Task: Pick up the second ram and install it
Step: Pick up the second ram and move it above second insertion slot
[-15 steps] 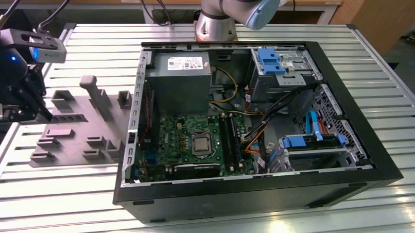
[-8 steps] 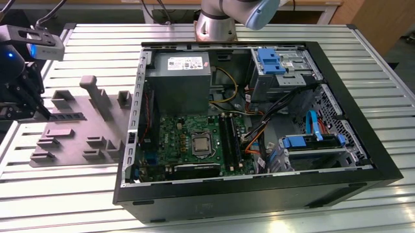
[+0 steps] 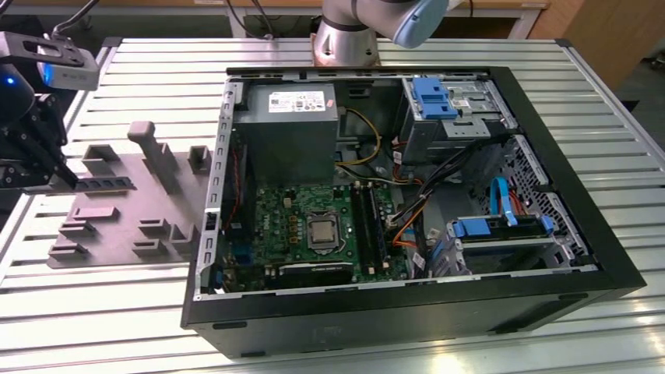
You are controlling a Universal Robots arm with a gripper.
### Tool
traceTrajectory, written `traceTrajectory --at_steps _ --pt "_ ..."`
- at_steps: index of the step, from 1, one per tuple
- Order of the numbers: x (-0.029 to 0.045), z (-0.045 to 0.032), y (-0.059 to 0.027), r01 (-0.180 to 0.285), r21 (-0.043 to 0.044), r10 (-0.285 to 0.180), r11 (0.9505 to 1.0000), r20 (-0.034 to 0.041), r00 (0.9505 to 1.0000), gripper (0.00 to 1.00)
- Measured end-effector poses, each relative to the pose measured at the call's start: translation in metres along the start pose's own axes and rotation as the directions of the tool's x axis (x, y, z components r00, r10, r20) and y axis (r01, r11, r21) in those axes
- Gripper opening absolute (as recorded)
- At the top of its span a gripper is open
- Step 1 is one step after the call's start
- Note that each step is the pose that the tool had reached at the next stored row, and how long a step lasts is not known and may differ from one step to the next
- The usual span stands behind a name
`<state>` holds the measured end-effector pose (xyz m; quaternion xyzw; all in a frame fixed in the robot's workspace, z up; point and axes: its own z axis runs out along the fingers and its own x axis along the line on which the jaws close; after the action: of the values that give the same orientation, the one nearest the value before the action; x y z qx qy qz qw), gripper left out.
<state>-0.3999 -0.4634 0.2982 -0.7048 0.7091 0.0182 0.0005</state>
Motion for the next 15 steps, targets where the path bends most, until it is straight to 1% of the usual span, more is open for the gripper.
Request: traceTrajectory --at_steps 8,15 --pt "-0.0002 -0.0091 0.0003 0.0 -0.0001 0.0 1.0 -0.0001 1.0 0.14" --pt "-0.0003 -0.0095 0.0003 0.0 0.0 0.0 1.0 0.0 1.0 0.14"
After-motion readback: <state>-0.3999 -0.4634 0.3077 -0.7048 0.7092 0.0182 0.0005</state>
